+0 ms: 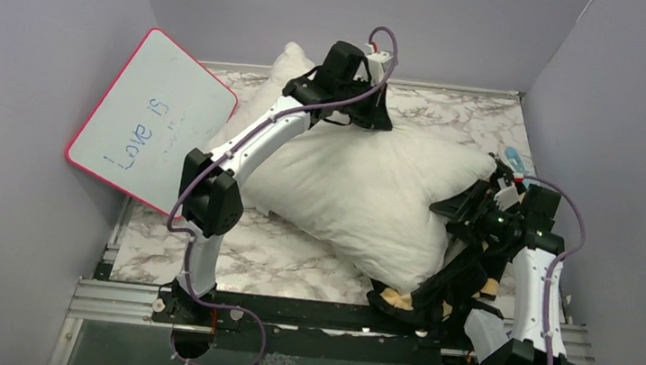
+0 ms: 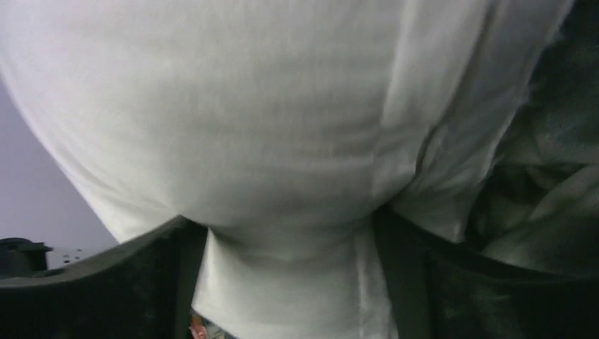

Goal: Remove the pillowcase from the pillow
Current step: Remove the pillow from the pillowcase.

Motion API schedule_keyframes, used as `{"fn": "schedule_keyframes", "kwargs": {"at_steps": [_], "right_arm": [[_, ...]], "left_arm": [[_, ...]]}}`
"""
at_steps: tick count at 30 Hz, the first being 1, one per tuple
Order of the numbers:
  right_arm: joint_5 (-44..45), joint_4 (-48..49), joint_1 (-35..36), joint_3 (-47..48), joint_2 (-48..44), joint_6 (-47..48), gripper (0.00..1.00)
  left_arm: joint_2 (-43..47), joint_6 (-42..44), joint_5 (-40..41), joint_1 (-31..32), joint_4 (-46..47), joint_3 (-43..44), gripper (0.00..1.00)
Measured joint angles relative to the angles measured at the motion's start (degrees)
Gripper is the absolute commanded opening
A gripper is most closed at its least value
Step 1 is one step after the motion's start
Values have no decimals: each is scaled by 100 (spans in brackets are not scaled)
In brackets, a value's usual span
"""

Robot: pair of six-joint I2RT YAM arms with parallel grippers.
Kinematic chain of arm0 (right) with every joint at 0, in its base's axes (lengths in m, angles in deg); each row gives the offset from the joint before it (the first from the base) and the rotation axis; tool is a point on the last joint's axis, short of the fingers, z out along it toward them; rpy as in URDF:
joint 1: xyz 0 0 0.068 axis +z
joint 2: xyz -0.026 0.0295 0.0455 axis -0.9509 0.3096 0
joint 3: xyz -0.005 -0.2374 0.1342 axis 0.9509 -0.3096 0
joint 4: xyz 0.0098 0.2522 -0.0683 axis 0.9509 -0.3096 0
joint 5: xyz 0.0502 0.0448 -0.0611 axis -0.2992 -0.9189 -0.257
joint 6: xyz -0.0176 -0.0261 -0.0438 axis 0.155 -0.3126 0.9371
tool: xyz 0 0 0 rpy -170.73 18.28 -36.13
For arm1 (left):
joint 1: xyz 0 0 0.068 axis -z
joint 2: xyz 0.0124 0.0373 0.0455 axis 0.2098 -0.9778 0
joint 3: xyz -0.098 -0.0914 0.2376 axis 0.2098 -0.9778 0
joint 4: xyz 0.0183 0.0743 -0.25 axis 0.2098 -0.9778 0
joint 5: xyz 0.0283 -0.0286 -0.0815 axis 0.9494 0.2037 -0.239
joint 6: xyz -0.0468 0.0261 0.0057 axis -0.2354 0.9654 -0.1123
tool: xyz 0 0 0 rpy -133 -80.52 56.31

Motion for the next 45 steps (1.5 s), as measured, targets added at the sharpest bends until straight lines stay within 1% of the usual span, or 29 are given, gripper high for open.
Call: {"fn": "schedule_keyframes", "kwargs": {"at_steps": [1,2,3,5,6,8,9,10,11,13,16,17,19,21,24,28,29,30,31,35,38,40,41,42,45], "right_arm": [[-28,146,4,-195,127,-39,59],[-24,236,4,-332,195,-125,46],[2,262,4,-407,227,-162,37],[81,304,15,-487,256,-369,19],[146,345,26,-501,249,-472,14],[317,433,55,-505,181,-680,2],[428,490,70,-505,122,-767,1],[544,542,70,-505,59,-859,1],[656,570,70,-507,-11,-940,1],[822,623,72,-531,-129,-1099,1],[896,688,76,-625,-212,-1261,1],[892,699,76,-656,-219,-1292,1],[881,728,76,-699,-221,-1311,1],[872,741,76,-708,-221,-1307,1],[872,743,76,-708,-223,-1287,1],[870,732,76,-654,-186,-1198,1],[850,721,76,-599,-127,-1150,1],[800,713,76,-520,-33,-1091,1],[721,708,76,-426,96,-1025,1],[505,660,210,179,824,-787,1],[739,592,719,887,1412,-662,3],[1169,391,1207,1600,1923,-549,4],[1390,328,1384,1967,2188,-496,8],[1593,308,1508,2302,2444,-439,15],[2068,282,1674,3106,3117,-286,32]], "left_arm": [[-120,52,-2,96,-50,175,11],[-181,96,0,177,-90,267,26],[-203,164,4,251,-122,297,42],[-177,256,55,352,-199,297,70],[-116,339,144,376,-243,269,79],[146,411,382,396,-289,7,91],[459,472,612,393,-302,-321,96],[750,476,778,391,-382,-570,99],[1180,490,1038,356,-411,-920,99],[1961,481,1484,284,-494,-1467,99],[3327,306,2055,-96,-435,-2448,99],[3821,184,2214,-299,-356,-2881,99],[4492,-50,2479,-625,-352,-3571,99],[5171,-461,2608,-826,-367,-4507,99],[5659,-964,2529,-837,-396,-5541,99],[5637,-1405,2212,-837,-345,-6398,98],[5591,-1499,2081,-837,-267,-6522,95],[5504,-1596,1893,-837,-125,-6620,89],[5368,-1700,1672,-837,81,-6693,82],[4618,-2072,741,-800,1145,-6900,57],[4221,-2199,343,-704,1602,-6929,29],[4146,-2203,157,-651,1779,-6913,17],[4131,-2181,70,-643,1853,-6894,12],[4122,-2175,-2,-640,1908,-6870,10],[4122,-2140,-153,-590,2085,-6815,8]]}}
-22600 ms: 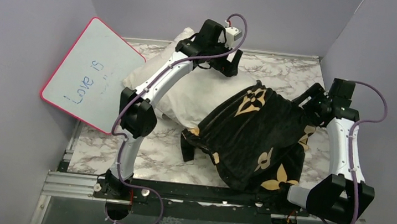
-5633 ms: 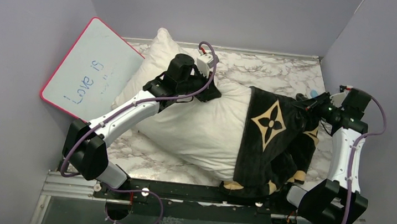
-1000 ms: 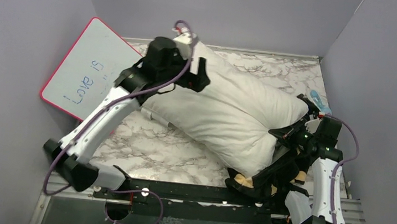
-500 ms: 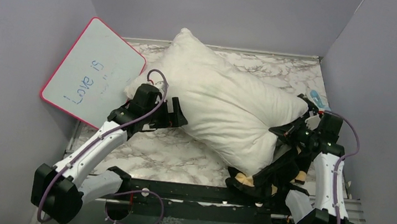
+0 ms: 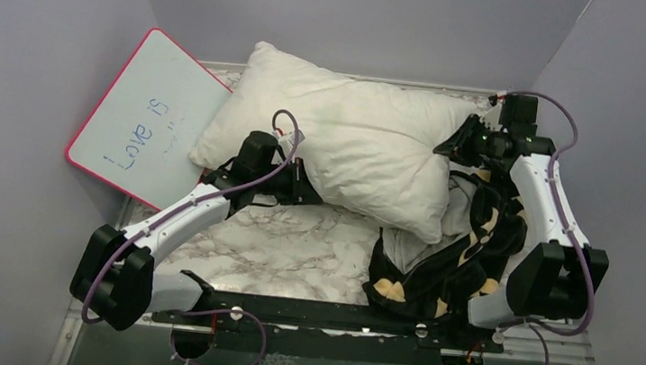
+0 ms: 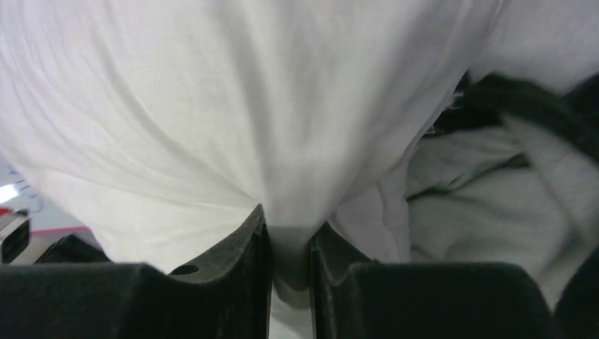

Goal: Remove the pillowcase from the pillow
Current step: Remove the pillow from the pillowcase, then adjust the pillowcase at the center of the board.

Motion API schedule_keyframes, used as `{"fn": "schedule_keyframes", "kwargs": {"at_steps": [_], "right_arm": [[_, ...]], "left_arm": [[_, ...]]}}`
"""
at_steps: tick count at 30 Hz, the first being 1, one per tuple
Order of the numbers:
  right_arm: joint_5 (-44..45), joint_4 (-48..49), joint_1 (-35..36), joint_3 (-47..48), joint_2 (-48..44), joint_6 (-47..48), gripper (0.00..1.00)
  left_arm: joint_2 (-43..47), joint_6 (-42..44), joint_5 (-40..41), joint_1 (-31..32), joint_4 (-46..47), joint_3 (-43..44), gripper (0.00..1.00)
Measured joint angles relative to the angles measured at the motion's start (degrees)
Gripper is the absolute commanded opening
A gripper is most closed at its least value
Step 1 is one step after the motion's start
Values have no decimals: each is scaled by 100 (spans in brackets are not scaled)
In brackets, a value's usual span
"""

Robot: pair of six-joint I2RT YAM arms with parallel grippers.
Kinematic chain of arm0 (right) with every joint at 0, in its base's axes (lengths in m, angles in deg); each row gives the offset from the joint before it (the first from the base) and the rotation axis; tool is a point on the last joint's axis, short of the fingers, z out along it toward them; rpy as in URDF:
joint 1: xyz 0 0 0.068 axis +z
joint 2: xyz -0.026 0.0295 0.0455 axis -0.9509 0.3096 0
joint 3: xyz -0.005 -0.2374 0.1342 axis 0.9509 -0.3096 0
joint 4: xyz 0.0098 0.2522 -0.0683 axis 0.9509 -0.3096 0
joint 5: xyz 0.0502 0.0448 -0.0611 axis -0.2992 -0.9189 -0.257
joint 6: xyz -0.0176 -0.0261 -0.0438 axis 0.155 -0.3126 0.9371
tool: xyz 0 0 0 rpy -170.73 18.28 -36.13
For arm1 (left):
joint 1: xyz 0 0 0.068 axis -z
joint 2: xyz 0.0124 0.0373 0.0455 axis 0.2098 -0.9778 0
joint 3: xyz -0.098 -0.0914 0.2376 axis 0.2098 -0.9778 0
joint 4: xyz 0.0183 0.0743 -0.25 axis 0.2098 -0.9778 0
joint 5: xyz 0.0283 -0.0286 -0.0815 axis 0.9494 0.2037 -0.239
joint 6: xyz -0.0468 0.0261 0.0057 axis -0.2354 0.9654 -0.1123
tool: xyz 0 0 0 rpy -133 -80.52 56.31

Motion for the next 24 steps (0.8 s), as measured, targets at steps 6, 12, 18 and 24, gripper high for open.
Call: {"fn": "schedule_keyframes", "kwargs": {"at_steps": [6,12,18,24], "right_arm": [[1156,-579,-20,1040,846,345,72],[2487,-1088,-20,280,-1043,214,78],[3215,-1475,-20,-931,-3526,-649,78],[3585,-2087,-20,-2312,-3228,-1641,68]], "left_arm": [[2,48,-142,83,85,0,12],[9,236,-223,435,125,122,50],[-221,518,-190,1670,321,713,64],[-949,682,238,2566,330,782,65]]}}
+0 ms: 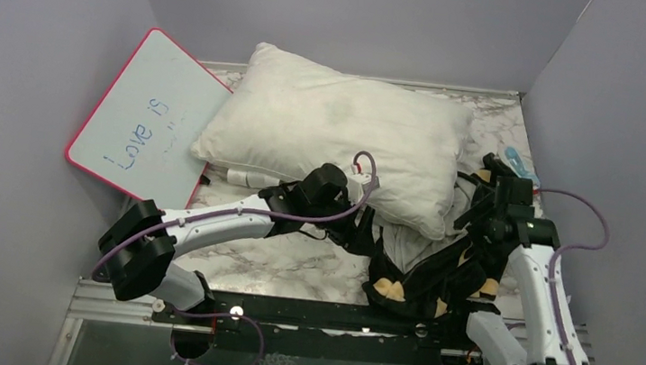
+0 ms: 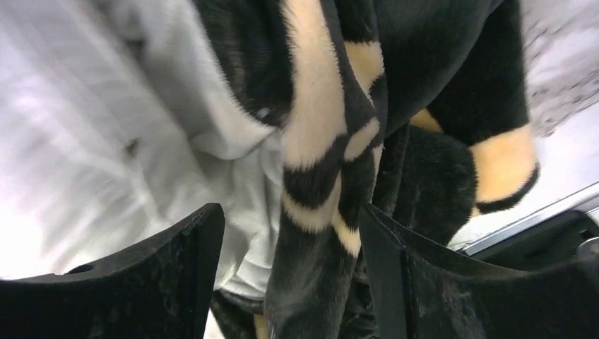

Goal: Remove the pillowcase from the pillow
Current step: Adjust the pillowcase at the center of the board.

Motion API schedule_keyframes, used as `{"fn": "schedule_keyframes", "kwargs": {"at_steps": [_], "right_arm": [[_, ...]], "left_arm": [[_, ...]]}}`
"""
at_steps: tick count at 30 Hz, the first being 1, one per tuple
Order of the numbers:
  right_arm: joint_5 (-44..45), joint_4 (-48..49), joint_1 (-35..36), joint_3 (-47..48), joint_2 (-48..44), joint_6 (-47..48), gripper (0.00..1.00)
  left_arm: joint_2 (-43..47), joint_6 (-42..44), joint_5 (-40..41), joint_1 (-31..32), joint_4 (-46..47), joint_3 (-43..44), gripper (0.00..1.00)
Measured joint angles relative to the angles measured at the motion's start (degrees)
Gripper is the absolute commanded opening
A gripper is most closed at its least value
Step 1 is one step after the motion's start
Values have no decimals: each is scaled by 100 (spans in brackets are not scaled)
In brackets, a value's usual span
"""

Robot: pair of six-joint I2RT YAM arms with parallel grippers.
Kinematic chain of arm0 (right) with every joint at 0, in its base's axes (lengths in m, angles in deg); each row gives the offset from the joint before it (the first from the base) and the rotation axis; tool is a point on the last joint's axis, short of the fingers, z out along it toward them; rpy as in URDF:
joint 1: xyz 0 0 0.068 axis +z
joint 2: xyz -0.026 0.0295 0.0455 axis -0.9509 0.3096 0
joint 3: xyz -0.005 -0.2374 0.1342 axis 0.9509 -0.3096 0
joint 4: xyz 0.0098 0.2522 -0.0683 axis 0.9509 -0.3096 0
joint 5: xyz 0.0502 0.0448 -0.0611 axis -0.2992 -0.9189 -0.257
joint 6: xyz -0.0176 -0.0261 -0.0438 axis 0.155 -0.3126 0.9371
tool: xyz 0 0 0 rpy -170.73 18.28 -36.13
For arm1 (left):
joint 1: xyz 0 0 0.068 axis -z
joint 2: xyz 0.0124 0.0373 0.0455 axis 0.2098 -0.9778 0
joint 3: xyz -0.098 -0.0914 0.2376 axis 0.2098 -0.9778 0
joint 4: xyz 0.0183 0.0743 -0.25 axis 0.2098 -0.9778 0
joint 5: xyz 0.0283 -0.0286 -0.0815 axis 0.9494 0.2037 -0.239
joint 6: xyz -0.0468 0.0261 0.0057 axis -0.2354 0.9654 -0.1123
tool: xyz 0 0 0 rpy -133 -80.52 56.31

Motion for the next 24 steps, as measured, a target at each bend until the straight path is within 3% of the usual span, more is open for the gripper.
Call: {"fn": "schedule_keyframes", "kwargs": {"at_steps": [4,5,7,11,17,24], "right_arm": [[-273,577,0,-713,925,-44,32],[-308,675,0,-841,1161,-61,17],[-352,645,0,-785,1552,-98,2],[-17,562,7,116,1725,-120,0],[1685,389,-17,1797,1307,-28,0],[3543,-354,-28,3543,1379,505,1]], "left_arm": [[-81,92,433,238,-44,7,65],[-76,118,544,267,-59,7,66],[-68,149,739,267,-92,17,66],[33,197,1182,249,-286,59,71],[568,177,1834,120,-531,57,81],[1211,142,2315,-529,-728,-87,83]]}}
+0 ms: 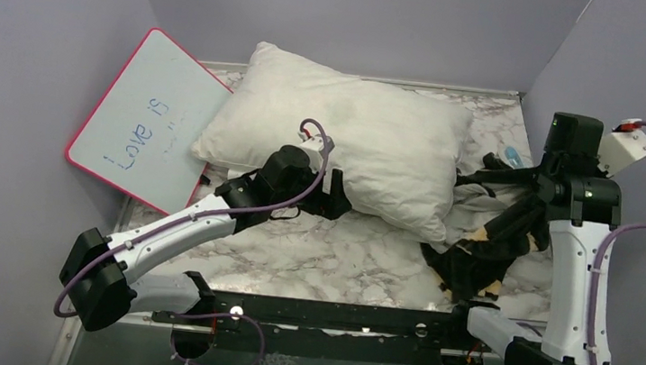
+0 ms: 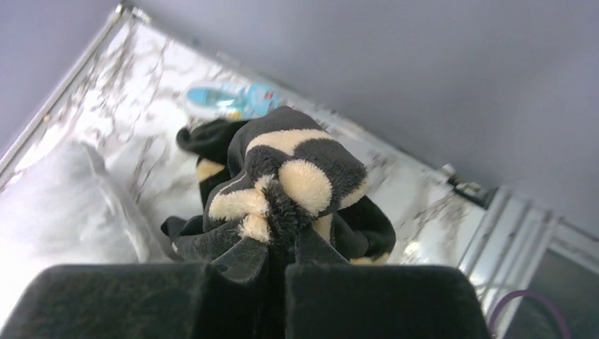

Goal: Remove the pillowcase from the pillow
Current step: Adjust the pillowcase at the center of the board.

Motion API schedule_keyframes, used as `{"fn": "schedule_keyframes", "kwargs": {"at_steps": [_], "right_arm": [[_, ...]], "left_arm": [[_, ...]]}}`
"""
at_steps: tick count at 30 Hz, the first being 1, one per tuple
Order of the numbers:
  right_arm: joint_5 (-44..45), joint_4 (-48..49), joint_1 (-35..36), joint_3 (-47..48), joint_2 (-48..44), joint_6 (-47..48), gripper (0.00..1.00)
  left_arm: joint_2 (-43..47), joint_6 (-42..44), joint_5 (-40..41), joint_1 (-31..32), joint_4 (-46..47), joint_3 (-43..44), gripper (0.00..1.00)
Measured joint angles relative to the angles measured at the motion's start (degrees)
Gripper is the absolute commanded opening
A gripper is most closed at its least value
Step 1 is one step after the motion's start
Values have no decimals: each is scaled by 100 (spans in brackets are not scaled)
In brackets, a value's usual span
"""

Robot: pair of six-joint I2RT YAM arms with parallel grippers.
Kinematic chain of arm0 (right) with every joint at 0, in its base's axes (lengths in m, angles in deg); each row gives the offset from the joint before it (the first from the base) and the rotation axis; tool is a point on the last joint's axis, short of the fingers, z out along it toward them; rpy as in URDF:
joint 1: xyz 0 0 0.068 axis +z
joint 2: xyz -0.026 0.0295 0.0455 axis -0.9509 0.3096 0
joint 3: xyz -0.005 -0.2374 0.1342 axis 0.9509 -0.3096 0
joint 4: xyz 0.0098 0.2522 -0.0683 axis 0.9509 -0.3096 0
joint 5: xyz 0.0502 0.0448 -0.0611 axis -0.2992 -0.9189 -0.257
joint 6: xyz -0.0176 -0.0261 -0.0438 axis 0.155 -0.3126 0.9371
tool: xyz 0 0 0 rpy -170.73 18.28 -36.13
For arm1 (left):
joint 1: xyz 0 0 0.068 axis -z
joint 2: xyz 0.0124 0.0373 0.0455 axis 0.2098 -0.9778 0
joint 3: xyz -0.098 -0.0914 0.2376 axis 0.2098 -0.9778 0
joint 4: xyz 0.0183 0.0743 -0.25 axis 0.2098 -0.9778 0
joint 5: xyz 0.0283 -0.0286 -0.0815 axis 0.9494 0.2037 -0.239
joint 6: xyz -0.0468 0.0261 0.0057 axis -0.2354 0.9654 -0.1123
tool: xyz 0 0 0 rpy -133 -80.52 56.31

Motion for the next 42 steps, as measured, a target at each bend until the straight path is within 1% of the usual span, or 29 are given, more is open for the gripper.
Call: {"fn": "schedule_keyframes", "kwargs": {"at_steps": [4,6,8,10,12,15,17,19,21,23,24,25,31,33,38,42], "right_arm": [[542,-48,-22,227,-179,529,1],[555,-52,-24,216,-289,702,1],[367,-11,-26,101,-378,881,1],[-55,0,-37,-157,-404,990,1],[-660,50,-37,-568,-382,1032,1],[-1794,271,-37,-1565,-234,1064,1],[-2520,431,-37,-2271,-9,1038,5],[-3158,544,-35,-2916,146,981,12],[-3654,647,-35,-3364,175,922,17],[-3980,811,-35,-3611,208,868,29],[-4096,887,-37,-3648,264,846,38],[-4188,968,-37,-3648,356,841,45],[-4266,1419,-37,-3635,1086,811,58],[-4258,1556,-37,-3637,1327,824,58],[-4052,1790,-35,-3637,1902,809,64],[-3705,1932,-31,-3648,2127,708,63]], "left_arm": [[153,0,11,-354,-37,-76,83],[166,-7,4,-470,-35,-103,83],[166,-20,-17,-518,-35,-129,83],[166,-35,-46,-525,-37,-149,83],[166,-42,-90,-525,-35,-151,83],[166,-46,-140,-525,-33,-155,83],[166,-46,-149,-525,-33,-168,83],[170,-50,-157,-525,-33,-192,83],[188,-61,-160,-535,-33,-238,83],[205,-66,-162,-560,-35,-278,83],[212,-68,-164,-562,-37,-289,83],[221,-68,-170,-564,-35,-295,83],[232,-72,-195,-584,-35,-297,83],[232,-87,-205,-590,-35,-304,83],[232,-127,-254,-599,-37,-332,83],[232,-155,-293,-605,-37,-348,83]]}}
